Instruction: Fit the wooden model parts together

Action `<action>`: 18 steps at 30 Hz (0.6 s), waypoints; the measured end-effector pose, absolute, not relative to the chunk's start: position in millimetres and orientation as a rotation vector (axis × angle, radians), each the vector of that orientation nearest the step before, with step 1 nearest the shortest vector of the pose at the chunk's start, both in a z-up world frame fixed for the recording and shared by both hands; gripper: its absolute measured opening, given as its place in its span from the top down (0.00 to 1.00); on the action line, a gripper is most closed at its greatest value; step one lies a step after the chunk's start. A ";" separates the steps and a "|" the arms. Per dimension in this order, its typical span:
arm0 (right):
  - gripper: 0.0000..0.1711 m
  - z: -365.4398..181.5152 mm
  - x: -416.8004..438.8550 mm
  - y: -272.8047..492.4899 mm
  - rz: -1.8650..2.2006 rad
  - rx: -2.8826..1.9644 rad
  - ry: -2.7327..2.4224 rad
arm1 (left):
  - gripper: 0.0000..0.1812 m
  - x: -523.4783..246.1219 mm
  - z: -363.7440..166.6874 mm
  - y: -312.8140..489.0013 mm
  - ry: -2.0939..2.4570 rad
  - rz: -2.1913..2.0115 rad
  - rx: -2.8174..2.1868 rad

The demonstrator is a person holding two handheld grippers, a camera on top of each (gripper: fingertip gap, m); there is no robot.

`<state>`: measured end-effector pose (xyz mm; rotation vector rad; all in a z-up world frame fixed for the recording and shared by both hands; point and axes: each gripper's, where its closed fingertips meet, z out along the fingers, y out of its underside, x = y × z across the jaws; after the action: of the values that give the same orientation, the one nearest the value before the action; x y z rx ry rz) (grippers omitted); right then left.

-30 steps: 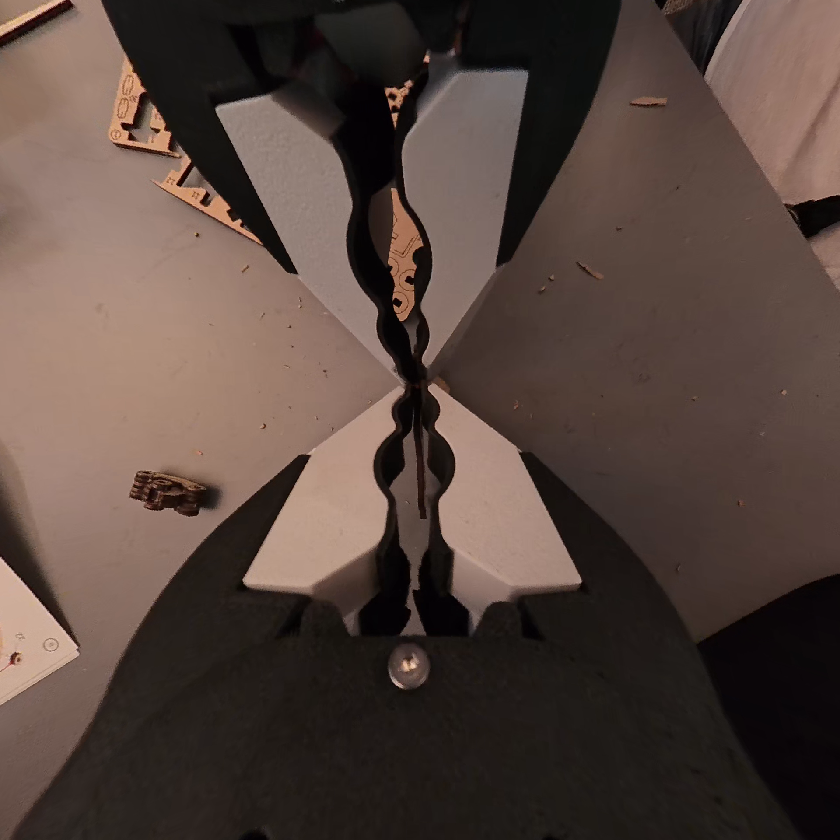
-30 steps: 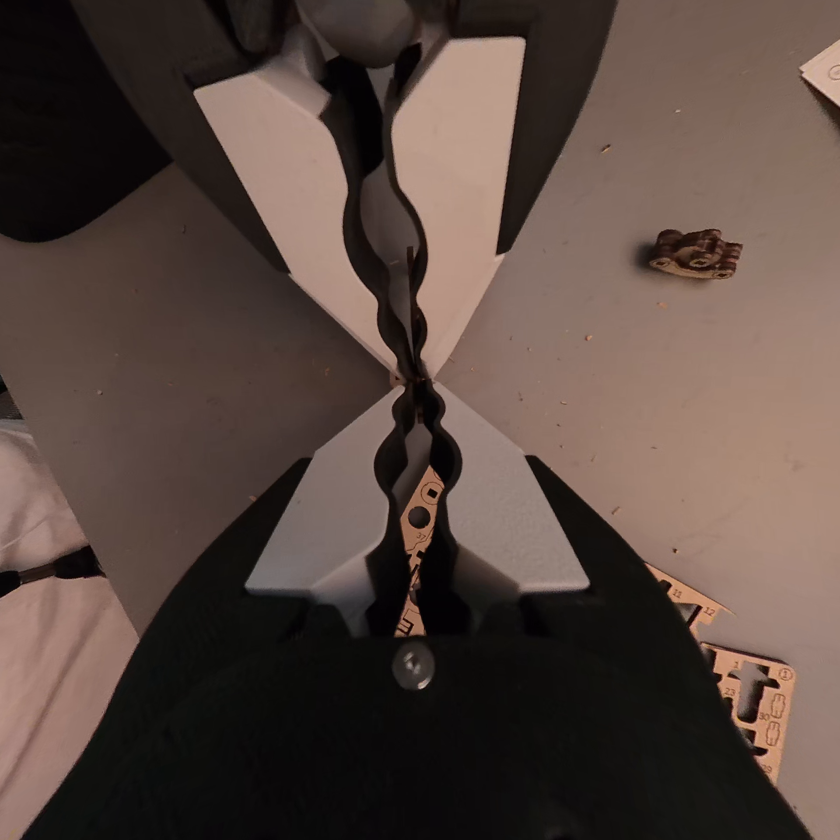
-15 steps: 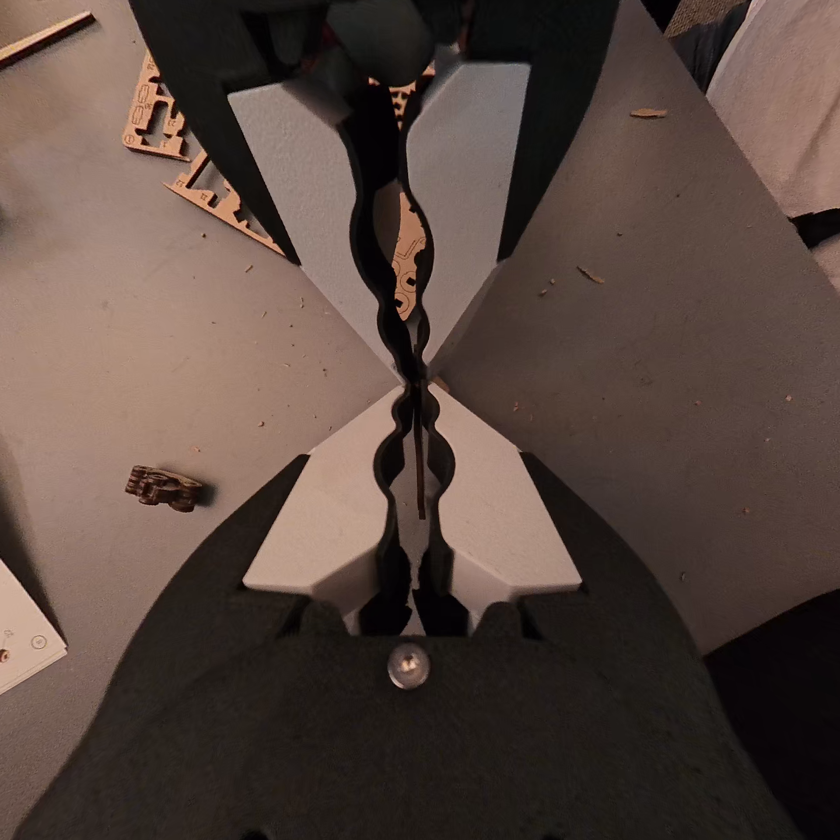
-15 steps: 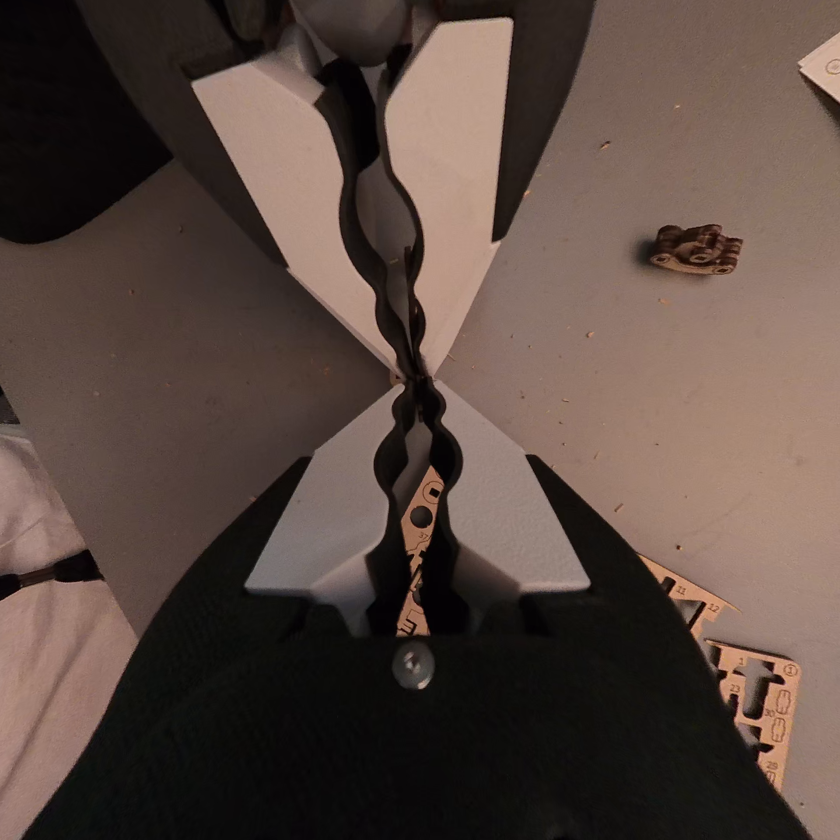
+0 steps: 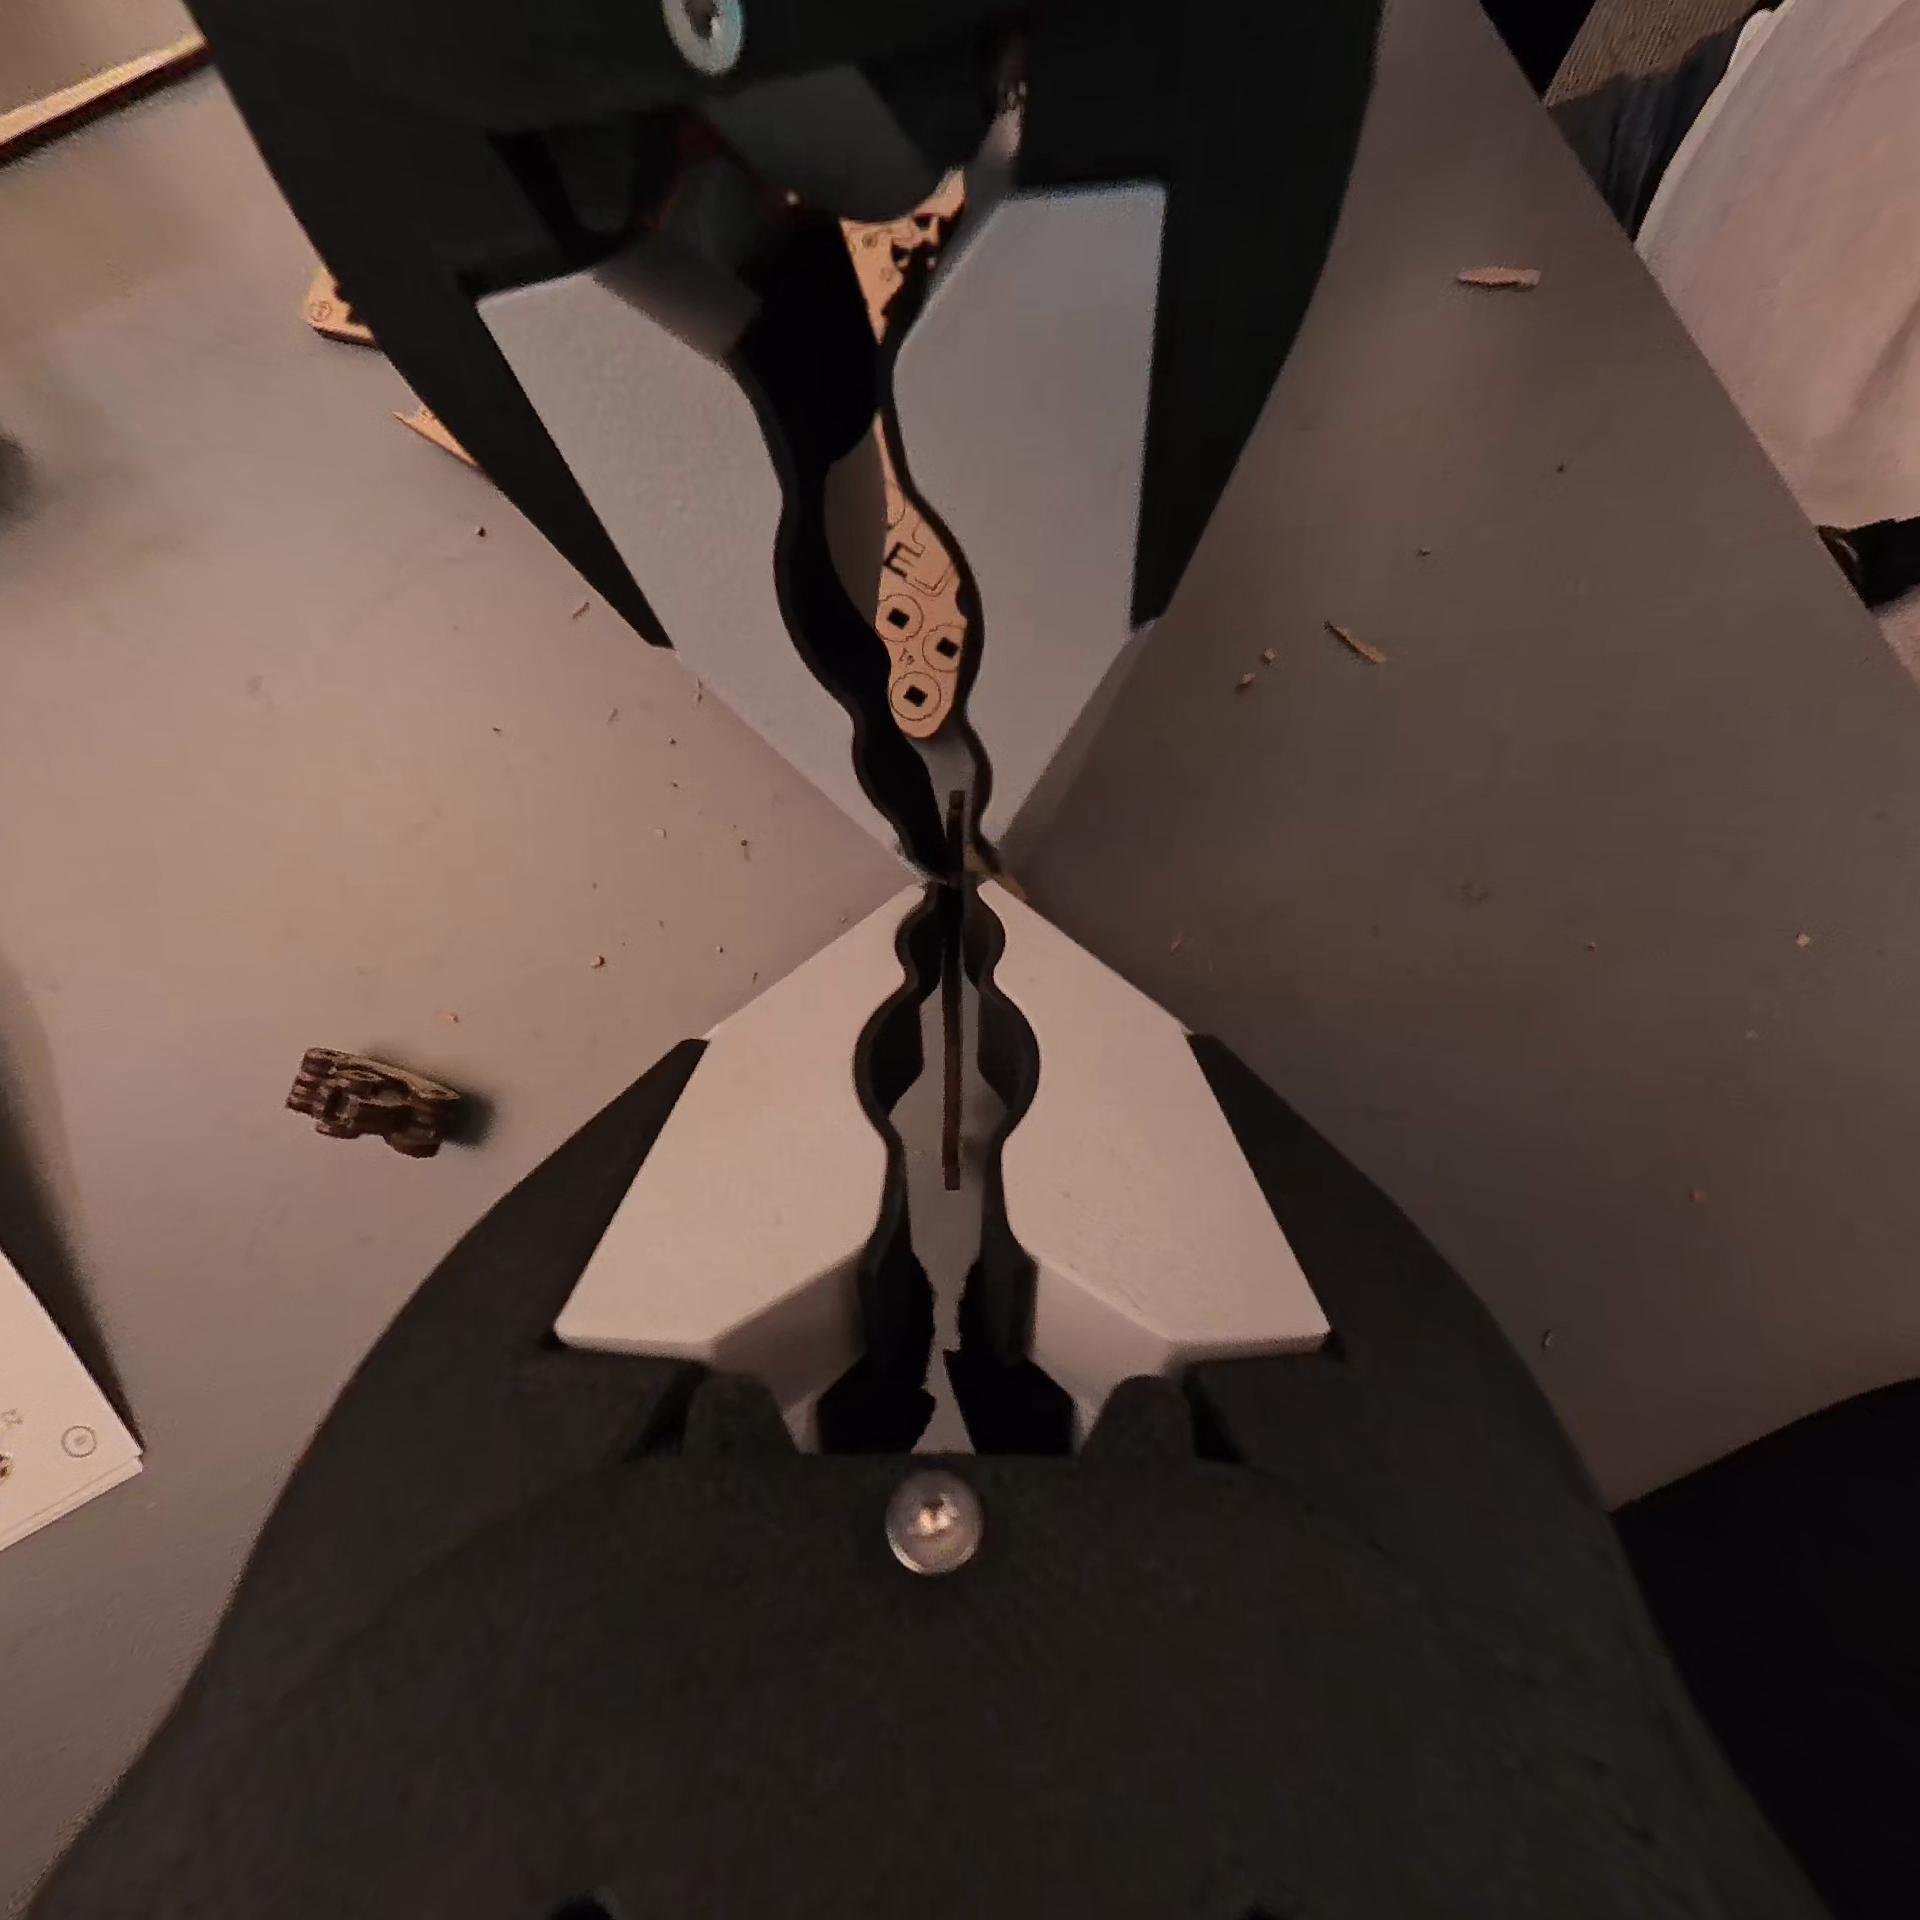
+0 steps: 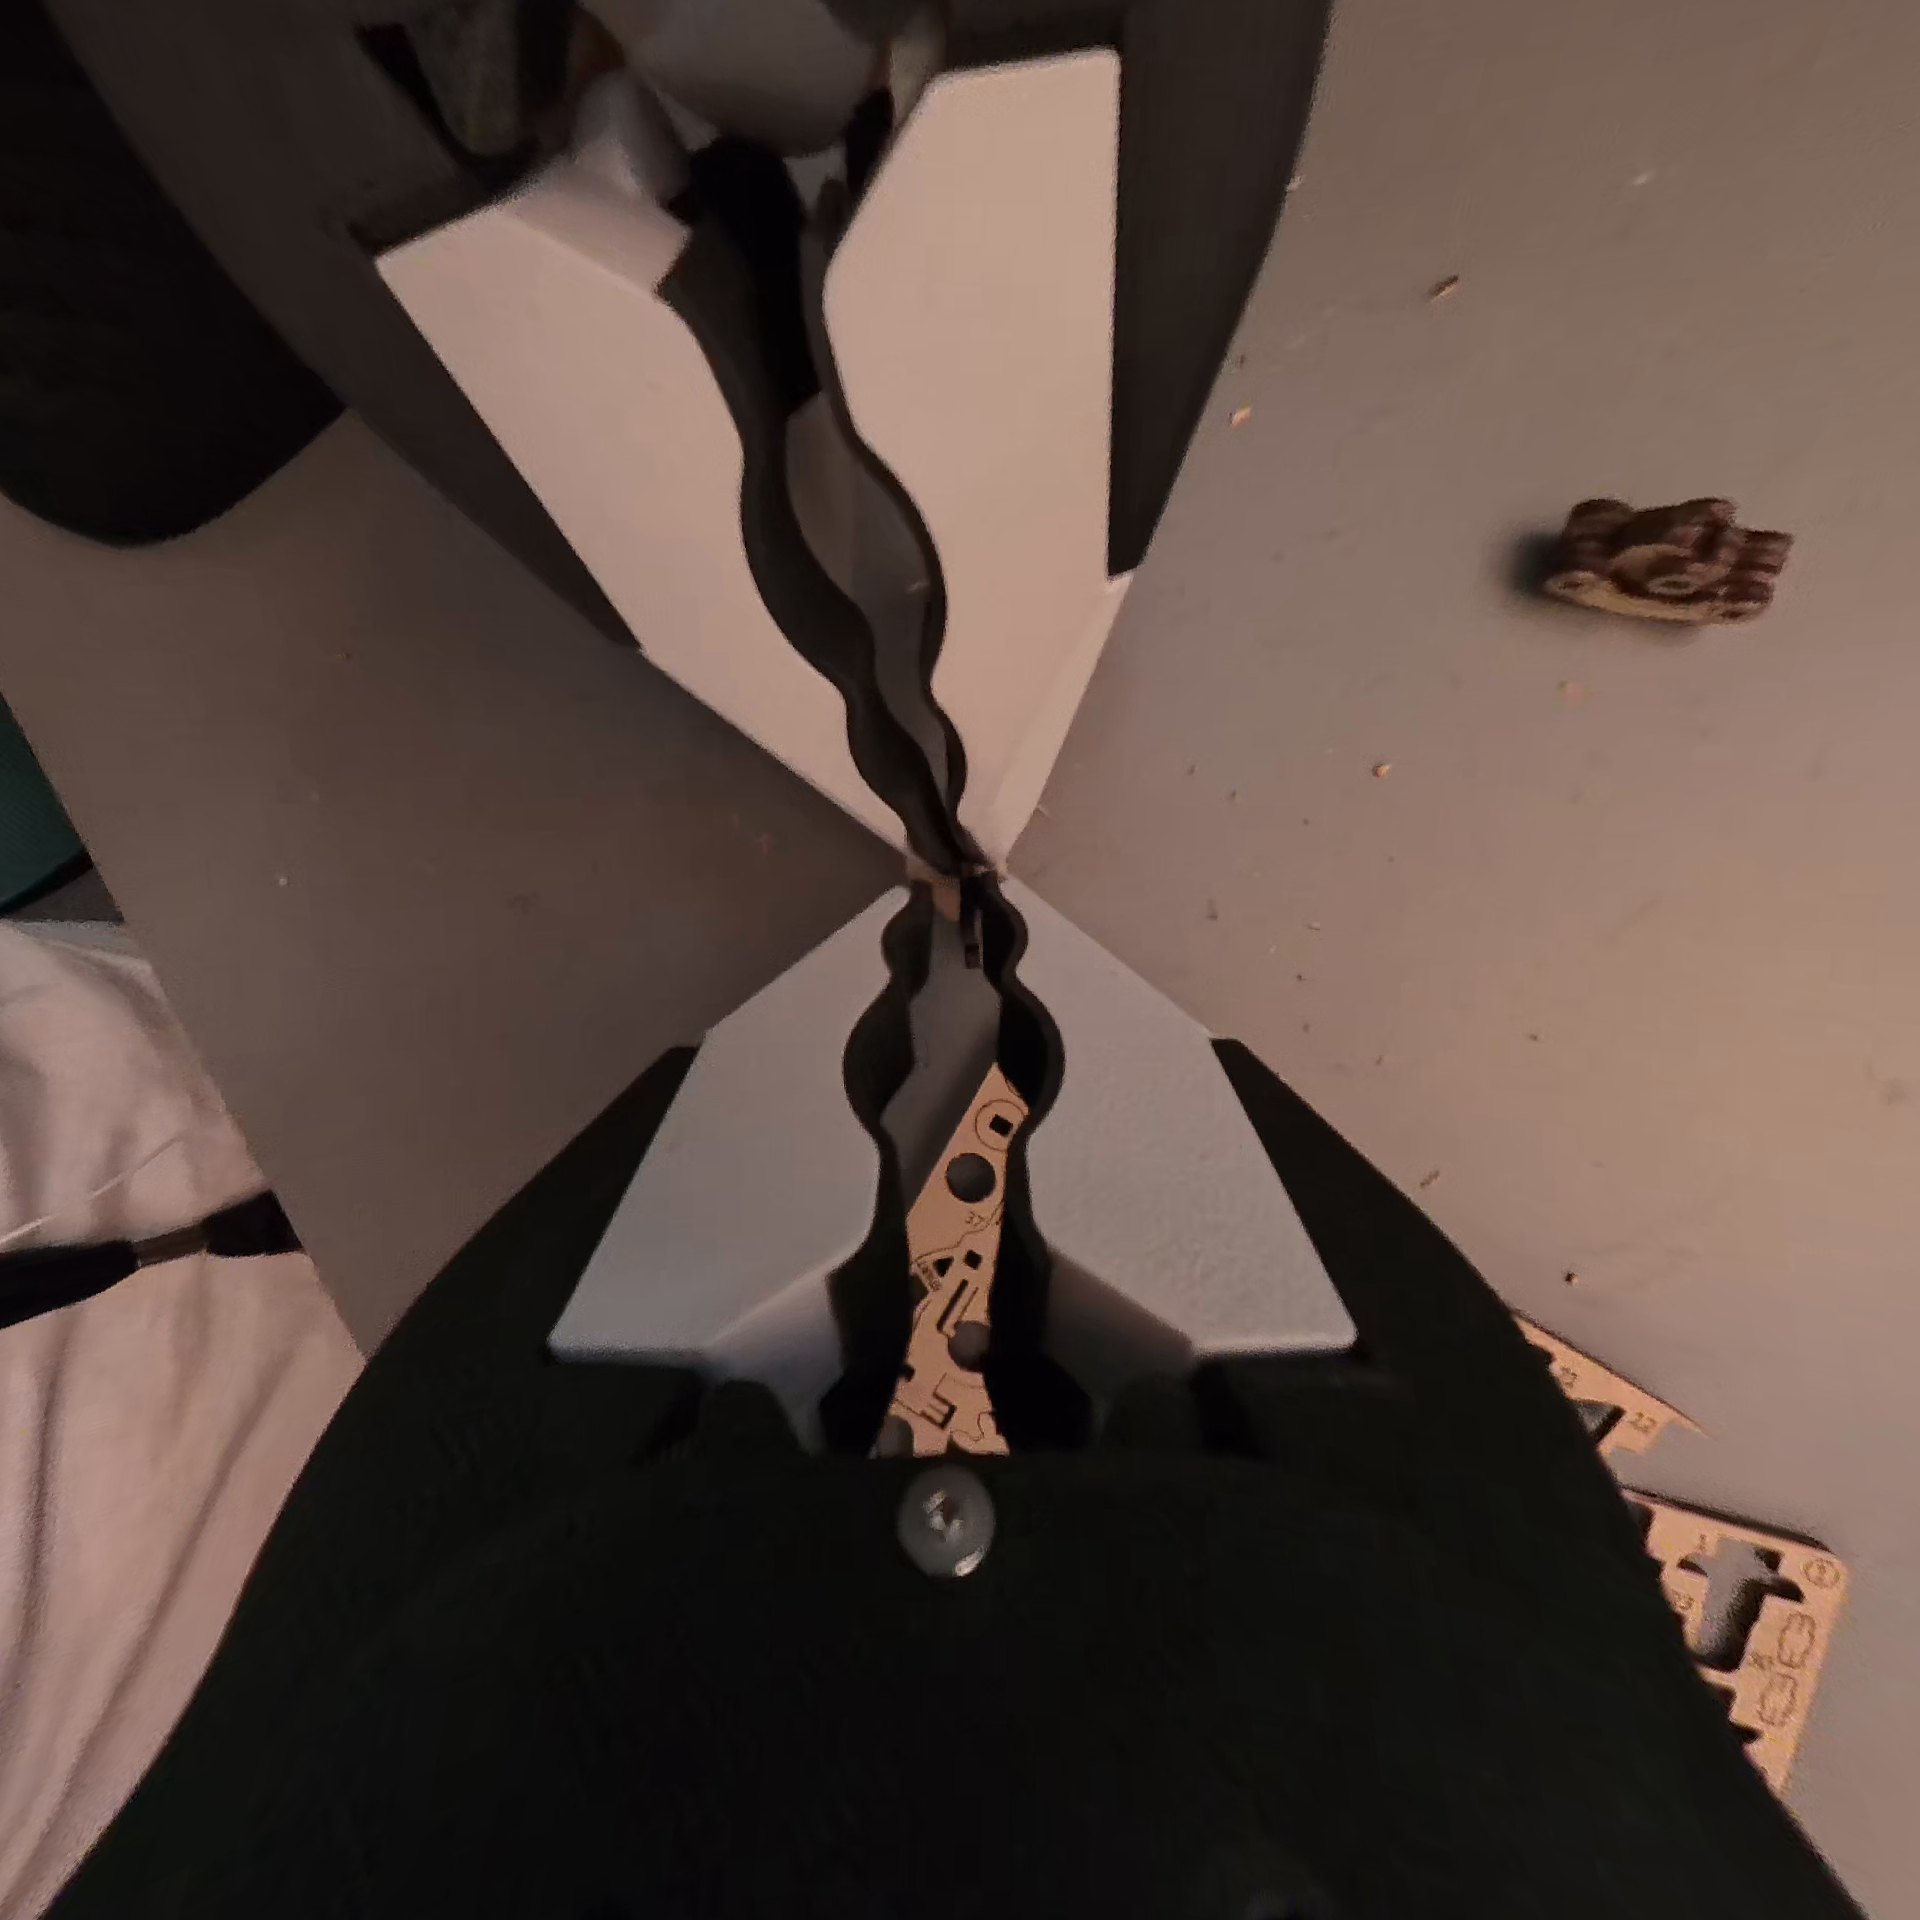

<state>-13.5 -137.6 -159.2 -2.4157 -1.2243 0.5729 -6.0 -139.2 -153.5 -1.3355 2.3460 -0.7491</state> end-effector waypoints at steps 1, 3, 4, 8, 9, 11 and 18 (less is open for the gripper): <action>0.98 -161.3 -12.0 -137.5 0.558 -2.431 -1.238 | 0.99 -6.2 -152.8 -140.1 2.335 -0.770 -1.342; 0.98 -161.5 -11.8 -137.2 0.546 -2.435 -1.268 | 1.00 -6.9 -148.7 -137.3 2.287 -0.787 -1.375; 0.98 -161.6 -11.9 -137.5 0.539 -2.443 -1.280 | 1.00 -8.2 -143.8 -133.5 2.251 -0.788 -1.387; 0.96 -161.4 -12.5 -139.2 0.535 -2.480 -1.310 | 0.97 -24.0 -131.5 -122.3 2.168 -0.772 -1.426; 0.95 -162.0 -10.4 -137.6 0.508 -2.485 -1.322 | 0.95 -27.2 -132.4 -121.9 2.158 -0.772 -1.444; 0.93 -162.3 -10.5 -137.3 0.493 -2.473 -1.351 | 0.95 -28.8 -135.2 -124.5 2.139 -0.791 -1.458; 0.94 -155.8 -13.1 -134.4 0.429 -2.449 -1.407 | 0.95 -31.8 -148.7 -131.5 2.169 -0.772 -1.454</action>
<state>-13.1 -134.4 -155.8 -2.4487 -1.4067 0.4292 -31.8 -131.5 -148.7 -1.4538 2.1687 -0.7717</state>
